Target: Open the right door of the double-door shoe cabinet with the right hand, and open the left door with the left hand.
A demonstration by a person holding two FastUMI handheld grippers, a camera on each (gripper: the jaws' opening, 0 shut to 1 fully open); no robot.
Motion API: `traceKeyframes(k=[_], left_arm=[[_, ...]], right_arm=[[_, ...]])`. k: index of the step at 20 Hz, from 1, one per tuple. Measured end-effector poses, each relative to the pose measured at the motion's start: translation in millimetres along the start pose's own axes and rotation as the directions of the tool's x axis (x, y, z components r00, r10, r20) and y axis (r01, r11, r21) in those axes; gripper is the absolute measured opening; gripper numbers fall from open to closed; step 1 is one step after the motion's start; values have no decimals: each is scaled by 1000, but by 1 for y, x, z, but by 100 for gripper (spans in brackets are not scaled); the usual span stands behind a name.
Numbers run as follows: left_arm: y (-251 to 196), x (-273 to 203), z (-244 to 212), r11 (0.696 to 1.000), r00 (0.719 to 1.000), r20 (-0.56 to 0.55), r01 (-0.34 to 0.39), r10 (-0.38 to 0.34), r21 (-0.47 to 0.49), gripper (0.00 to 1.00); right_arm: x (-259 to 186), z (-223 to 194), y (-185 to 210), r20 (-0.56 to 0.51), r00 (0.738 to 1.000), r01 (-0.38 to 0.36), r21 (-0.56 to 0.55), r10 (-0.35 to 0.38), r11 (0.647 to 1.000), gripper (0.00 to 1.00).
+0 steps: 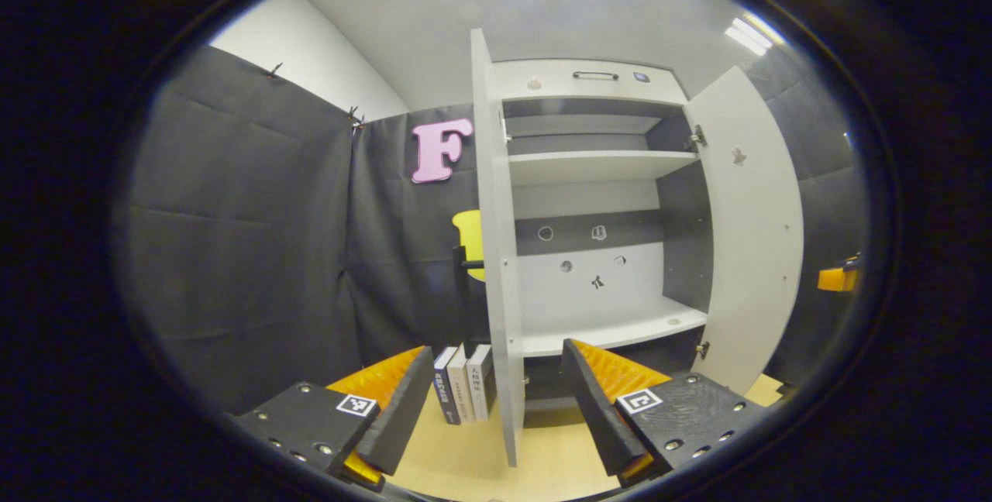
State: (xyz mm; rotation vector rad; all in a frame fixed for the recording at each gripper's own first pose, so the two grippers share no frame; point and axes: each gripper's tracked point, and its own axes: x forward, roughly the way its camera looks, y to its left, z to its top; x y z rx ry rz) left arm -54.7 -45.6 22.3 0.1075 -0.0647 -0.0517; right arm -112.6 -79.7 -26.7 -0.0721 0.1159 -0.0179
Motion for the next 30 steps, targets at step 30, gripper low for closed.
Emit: traceKeyframes(k=[30], left_arm=[[-21,-39,-46,975,994,-12,101,-106,-196,97]], right_arm=[[35,19,9,99,995,-23,-14,24,1000,98]])
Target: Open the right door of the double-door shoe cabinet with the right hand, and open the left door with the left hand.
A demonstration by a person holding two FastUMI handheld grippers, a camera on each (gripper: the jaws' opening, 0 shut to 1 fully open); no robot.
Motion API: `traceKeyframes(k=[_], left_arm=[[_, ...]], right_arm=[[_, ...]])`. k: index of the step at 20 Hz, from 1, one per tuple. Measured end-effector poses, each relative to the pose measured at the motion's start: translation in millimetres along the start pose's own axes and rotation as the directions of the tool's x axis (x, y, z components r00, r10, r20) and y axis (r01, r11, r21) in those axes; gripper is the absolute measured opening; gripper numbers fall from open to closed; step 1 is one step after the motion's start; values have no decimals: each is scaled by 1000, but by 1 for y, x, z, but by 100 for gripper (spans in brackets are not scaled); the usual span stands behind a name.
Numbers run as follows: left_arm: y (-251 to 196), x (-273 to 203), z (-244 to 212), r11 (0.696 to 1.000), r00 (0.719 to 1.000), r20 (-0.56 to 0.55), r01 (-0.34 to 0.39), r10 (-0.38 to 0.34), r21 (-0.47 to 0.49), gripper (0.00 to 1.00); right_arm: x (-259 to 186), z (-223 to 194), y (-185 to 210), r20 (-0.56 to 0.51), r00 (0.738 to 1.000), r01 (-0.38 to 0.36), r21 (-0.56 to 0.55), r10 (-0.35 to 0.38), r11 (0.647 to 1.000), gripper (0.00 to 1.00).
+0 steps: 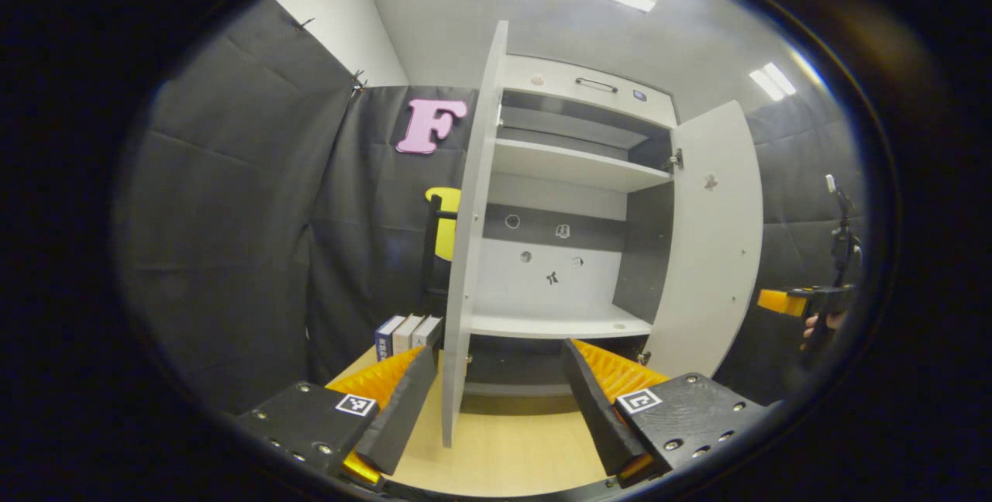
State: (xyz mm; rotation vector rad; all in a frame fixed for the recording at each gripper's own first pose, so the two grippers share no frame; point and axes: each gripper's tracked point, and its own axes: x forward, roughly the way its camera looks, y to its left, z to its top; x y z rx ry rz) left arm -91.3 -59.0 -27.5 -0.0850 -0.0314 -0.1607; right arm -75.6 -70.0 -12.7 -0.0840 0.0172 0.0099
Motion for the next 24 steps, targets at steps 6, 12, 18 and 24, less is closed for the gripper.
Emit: traceKeyframes(k=[6,12,18,24], left_arm=[[-17,-28,5,997,996,-27,-80,79,-13,96],[-60,-43,2,979,980,-41,-194,196,63,96],[-148,-45,-16,928,931,-24,-362,365,82,97],[-224,-55,-59,904,903,-78,-412,422,110,96]], right_arm=[[23,3,8,6,996,-84,6,84,996,98],[48,2,-9,13,981,-195,-6,195,981,98],[72,-4,-55,30,930,-364,-82,367,928,100],[69,-8,-71,41,859,-508,-40,510,860,98]])
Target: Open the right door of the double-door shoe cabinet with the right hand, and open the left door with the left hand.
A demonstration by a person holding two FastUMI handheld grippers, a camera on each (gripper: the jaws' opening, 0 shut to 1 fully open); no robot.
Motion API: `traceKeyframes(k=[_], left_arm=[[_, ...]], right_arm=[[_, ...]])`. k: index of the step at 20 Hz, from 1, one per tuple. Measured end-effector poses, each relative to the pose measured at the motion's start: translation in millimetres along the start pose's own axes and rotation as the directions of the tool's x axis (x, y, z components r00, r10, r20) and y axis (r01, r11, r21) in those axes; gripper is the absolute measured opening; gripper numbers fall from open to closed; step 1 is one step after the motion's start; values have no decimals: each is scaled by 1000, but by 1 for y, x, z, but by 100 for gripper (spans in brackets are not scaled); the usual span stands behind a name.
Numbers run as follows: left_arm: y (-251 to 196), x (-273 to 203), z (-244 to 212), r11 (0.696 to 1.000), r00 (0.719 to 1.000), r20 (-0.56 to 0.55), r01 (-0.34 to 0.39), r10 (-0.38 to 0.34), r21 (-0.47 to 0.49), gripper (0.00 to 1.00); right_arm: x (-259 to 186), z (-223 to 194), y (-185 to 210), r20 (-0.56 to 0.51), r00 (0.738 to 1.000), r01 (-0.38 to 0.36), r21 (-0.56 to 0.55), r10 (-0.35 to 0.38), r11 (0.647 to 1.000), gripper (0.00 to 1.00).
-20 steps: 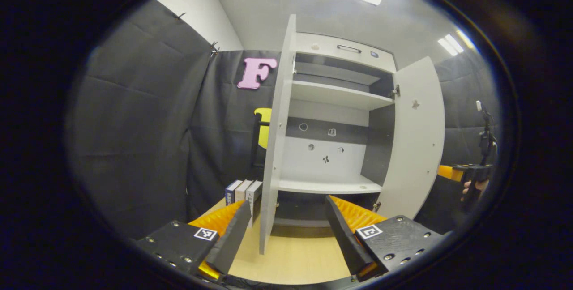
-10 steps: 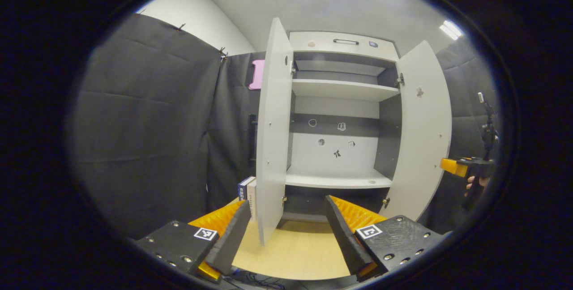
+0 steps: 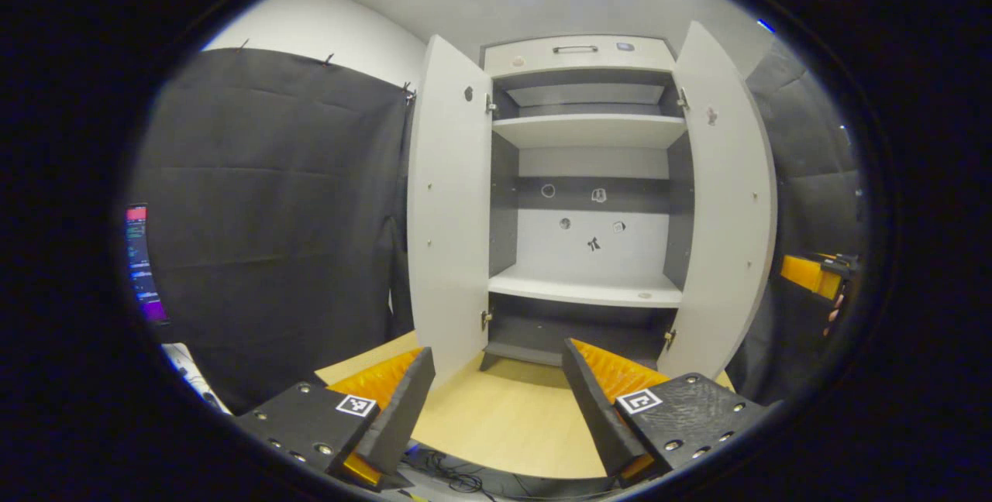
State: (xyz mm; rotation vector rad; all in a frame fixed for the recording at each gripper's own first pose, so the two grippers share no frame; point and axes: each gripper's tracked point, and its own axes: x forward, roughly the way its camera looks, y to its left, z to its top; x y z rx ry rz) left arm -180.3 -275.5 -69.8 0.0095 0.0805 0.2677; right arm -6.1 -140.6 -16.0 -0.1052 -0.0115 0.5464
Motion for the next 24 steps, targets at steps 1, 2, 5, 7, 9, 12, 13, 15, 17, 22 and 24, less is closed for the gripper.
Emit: traceKeyframes(k=[1,2,5,7,9,12,13,15,17,22,24], left_arm=[[-3,0,0,1000,1000,-4,-2,2,0,97],[-3,3,4,1000,1000,2,-4,4,-1,96],[10,8,24,1000,999,36,-15,15,-2,96],[25,12,37,1000,998,57,-12,12,-1,97],[41,20,43,1000,998,59,3,-3,1,97],[66,31,54,999,997,64,47,-48,23,96],[74,36,57,997,996,65,65,-67,30,97],[85,45,60,995,993,64,98,-100,24,96],[93,53,62,990,987,66,144,-144,3,96],[113,68,63,980,978,68,198,-198,-2,98],[118,74,63,975,973,73,220,-218,-13,98]], right_arm=[[-4,0,2,2,1000,-14,-4,14,1000,92],[-7,-3,3,0,1000,-21,-7,21,1000,97],[-14,-14,12,-42,999,-31,4,31,1000,97],[-14,-18,19,-67,998,-12,23,14,1000,97],[-14,-19,25,-81,996,23,30,-21,999,97],[-14,-13,40,-89,992,92,47,-88,995,98],[-15,-10,44,-85,990,118,56,-113,991,98],[-17,-6,52,-75,983,170,52,-166,984,98],[-18,-3,63,-70,977,205,44,-202,978,98],[-19,6,81,-46,965,258,14,-258,966,98],[-19,9,85,-32,961,275,-2,-275,961,98]])
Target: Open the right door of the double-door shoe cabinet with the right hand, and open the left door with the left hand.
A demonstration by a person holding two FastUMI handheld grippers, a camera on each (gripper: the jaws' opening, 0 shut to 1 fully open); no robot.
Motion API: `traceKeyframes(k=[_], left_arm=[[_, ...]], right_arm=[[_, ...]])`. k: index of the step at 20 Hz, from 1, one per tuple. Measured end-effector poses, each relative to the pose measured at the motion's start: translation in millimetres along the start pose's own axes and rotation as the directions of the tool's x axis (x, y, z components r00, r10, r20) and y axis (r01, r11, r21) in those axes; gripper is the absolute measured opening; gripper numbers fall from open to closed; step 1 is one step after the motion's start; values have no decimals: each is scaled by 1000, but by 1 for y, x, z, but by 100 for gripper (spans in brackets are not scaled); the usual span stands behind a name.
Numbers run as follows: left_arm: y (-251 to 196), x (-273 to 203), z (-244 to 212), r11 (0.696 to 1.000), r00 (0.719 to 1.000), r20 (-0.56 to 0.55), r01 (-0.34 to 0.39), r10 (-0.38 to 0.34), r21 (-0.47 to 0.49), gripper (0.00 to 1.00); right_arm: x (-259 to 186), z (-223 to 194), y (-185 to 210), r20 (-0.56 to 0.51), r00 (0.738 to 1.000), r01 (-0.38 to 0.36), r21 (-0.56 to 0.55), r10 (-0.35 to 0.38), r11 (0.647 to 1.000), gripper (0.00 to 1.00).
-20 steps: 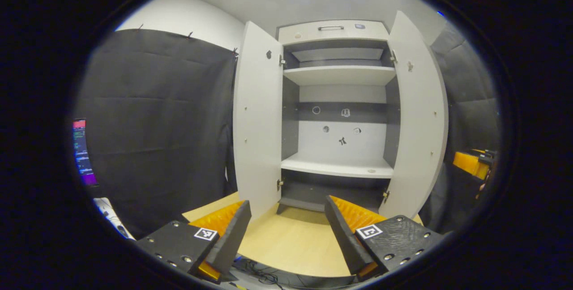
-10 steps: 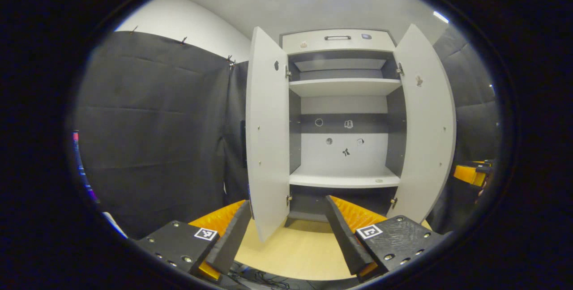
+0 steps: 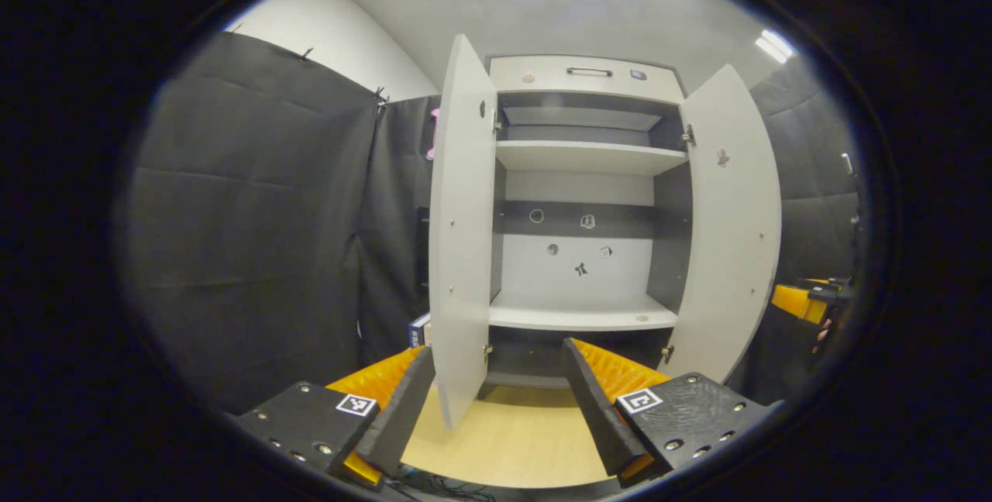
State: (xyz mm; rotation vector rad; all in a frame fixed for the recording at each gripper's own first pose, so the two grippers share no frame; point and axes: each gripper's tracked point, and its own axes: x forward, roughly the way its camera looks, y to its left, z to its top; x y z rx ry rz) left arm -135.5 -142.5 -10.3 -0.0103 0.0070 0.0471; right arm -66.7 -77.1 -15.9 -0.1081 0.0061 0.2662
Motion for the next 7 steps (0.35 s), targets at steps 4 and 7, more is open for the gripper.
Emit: traceKeyframes(k=[4,7], left_arm=[[8,12,1,999,999,12,36,-36,6,96],[11,22,-3,997,997,11,73,-73,0,97]], right_arm=[[-2,3,6,20,999,40,-9,-40,999,98],[-1,6,11,28,997,67,-5,-66,998,97]])
